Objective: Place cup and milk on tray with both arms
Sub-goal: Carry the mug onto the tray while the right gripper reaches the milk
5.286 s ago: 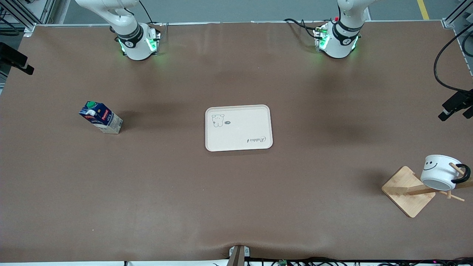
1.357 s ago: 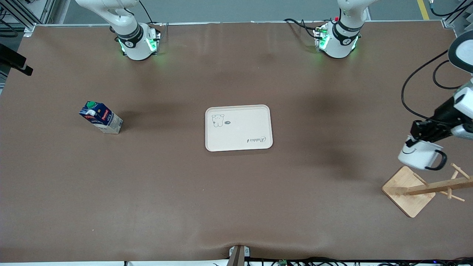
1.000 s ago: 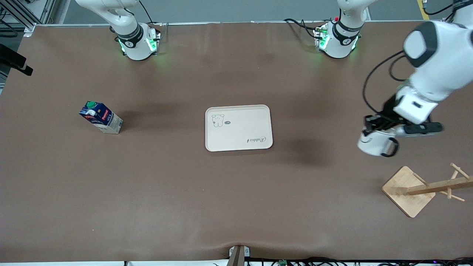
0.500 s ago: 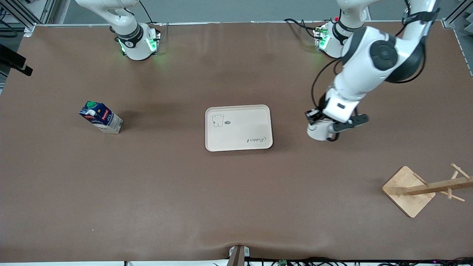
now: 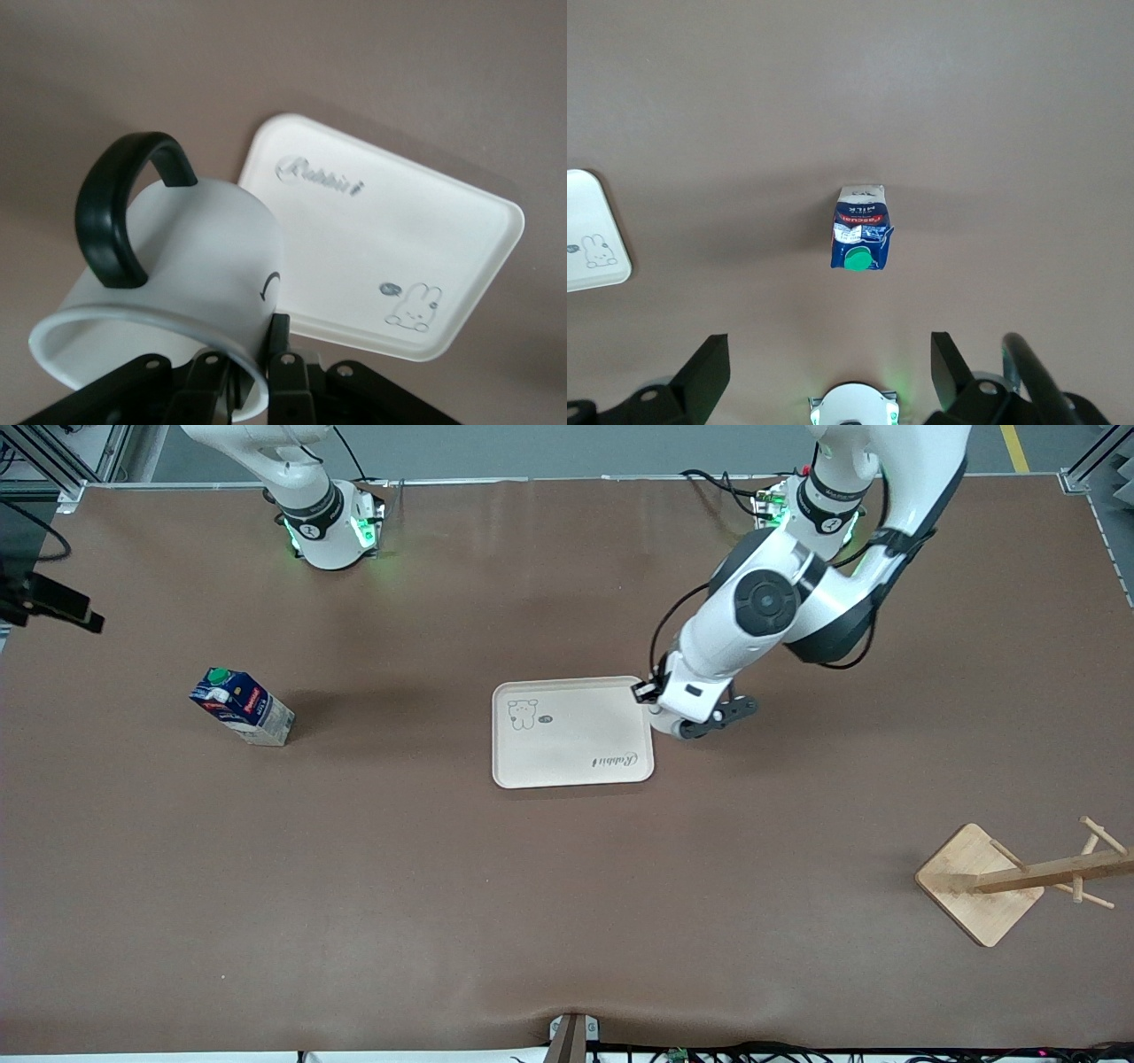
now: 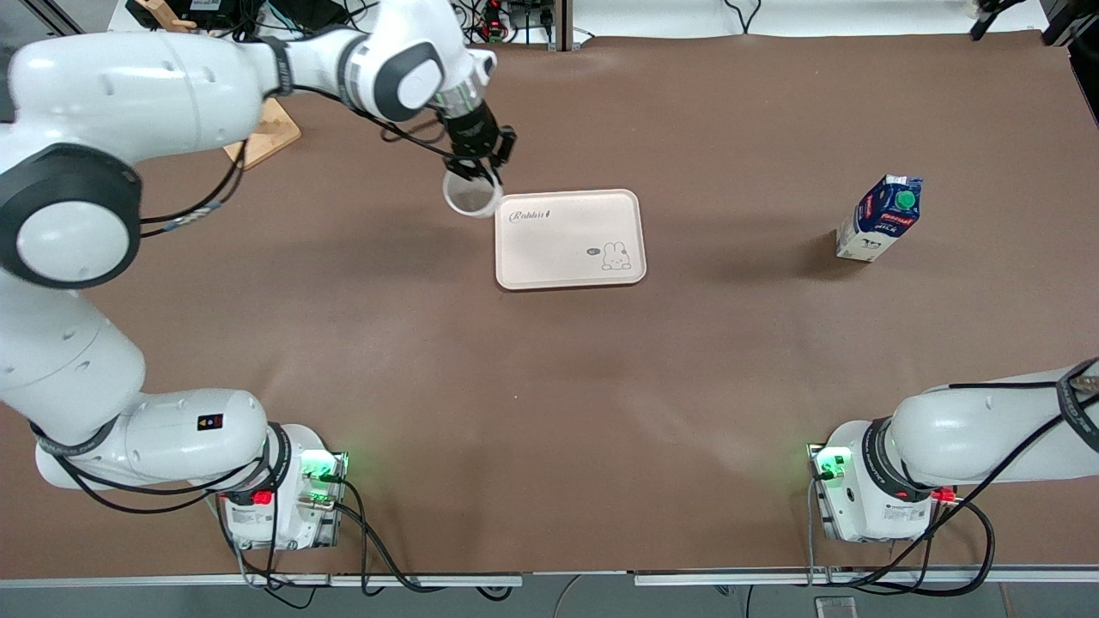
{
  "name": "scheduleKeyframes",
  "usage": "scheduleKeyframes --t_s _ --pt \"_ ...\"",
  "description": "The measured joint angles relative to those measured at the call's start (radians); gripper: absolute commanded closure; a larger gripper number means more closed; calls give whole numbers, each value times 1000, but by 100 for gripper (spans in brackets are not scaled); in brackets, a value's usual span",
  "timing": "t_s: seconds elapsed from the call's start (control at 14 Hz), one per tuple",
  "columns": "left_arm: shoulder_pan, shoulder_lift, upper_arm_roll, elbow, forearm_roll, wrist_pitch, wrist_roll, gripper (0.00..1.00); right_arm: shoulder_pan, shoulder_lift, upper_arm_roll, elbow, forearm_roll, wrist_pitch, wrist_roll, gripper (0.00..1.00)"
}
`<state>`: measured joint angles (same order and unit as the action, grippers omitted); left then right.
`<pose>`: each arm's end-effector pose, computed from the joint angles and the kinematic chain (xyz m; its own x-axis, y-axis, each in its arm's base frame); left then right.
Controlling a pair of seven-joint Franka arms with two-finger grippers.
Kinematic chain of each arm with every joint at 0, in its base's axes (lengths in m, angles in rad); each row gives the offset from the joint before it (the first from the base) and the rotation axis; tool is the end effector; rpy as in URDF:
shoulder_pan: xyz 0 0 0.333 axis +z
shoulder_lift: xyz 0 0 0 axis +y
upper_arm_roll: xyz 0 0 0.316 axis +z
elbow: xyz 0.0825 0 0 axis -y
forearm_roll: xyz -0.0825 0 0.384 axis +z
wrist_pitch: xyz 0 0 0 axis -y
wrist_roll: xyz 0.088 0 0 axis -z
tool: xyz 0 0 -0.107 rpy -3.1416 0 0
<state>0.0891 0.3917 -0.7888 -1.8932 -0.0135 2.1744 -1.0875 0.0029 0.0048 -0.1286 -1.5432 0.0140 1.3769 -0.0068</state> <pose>0.4915 -0.3747 0.3547 0.8847 0.3927 -0.2512 0.4323 -0.8927 0.1272 0.5305 -0.0651 0.6194 0.9788 -0.1142 -0.1701 -0.1184 -0.9929 -0.0145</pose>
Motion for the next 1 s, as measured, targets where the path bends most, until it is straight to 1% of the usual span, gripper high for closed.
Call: scheduleKeyframes --t_s 0.21,0.43,0.57,0.64,0.71,0.86,1.0 --pt "-75 131 19 69 16 0 -124 100 1 49 4 4 -1 14 0 0" --pt "-172 248 79 143 27 1 -211 100 -4 66 2 19 -1 18 0 0" --pt "-227 293 126 168 28 1 -224 100 -4 105 3 40 3 50 -2 0" --pt "-243 306 142 173 28 1 -225 100 -3 141 7 51 5 60 -3 0" --pt "-250 314 150 177 28 1 -225 97 -2 178 11 64 5 65 -3 0" --pt "-251 321 157 178 28 1 -225 66 -3 224 11 90 4 64 -3 0" --pt "-251 321 167 180 29 0 -225 24 -3 230 11 99 5 3 1 0"
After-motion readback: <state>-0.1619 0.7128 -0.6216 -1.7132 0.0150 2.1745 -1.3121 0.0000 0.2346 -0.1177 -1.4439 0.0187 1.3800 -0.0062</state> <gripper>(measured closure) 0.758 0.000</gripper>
